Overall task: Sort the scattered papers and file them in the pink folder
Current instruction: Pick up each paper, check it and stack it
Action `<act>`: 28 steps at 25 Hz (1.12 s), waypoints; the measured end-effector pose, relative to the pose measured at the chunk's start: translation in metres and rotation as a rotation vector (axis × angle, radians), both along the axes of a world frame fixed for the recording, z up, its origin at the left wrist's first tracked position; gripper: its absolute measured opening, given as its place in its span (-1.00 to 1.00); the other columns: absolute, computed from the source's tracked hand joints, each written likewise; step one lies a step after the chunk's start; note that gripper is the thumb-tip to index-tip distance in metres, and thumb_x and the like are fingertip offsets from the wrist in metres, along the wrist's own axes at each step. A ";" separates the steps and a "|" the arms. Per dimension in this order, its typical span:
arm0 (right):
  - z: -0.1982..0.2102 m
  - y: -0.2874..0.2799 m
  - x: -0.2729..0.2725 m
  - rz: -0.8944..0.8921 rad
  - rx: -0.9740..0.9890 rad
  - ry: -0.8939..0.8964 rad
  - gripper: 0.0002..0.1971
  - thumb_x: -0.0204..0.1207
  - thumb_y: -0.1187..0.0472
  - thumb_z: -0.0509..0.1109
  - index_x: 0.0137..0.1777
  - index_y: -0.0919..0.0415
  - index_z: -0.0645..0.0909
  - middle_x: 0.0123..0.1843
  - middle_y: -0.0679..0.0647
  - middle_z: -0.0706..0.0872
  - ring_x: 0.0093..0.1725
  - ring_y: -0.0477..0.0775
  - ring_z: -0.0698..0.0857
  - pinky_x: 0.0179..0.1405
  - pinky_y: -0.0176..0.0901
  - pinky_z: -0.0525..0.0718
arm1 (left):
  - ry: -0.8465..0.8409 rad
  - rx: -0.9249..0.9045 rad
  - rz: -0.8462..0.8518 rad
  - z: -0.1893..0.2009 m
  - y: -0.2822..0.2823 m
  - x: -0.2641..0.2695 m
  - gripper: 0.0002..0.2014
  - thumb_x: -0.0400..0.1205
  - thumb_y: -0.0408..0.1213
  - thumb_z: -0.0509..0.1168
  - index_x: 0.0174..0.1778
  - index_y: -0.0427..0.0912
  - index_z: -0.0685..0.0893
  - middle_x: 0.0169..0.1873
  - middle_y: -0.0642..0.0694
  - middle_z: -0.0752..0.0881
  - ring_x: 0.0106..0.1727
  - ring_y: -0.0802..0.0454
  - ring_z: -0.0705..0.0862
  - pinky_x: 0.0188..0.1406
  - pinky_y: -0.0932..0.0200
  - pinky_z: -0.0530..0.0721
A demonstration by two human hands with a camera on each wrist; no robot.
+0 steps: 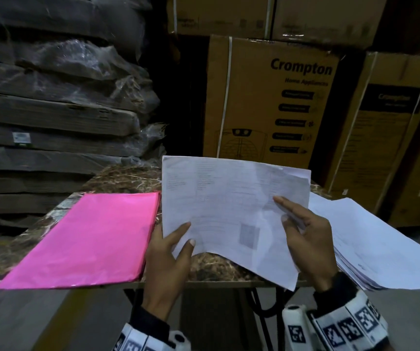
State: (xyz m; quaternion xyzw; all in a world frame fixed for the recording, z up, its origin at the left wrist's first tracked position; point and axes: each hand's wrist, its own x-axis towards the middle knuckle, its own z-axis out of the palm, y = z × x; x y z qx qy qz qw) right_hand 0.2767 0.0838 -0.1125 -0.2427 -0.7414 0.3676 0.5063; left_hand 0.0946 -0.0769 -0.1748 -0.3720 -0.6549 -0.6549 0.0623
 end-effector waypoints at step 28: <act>-0.034 -0.024 0.108 -0.134 -0.285 0.125 -0.65 0.63 0.33 0.38 0.29 -0.10 0.71 0.41 -0.23 0.61 0.11 -0.25 0.71 -0.09 -0.38 0.76 | -0.073 -0.035 -0.522 0.017 0.047 0.100 -0.53 0.65 -0.42 0.42 0.43 0.10 0.63 0.37 0.36 0.63 0.47 0.38 0.49 0.42 0.32 0.50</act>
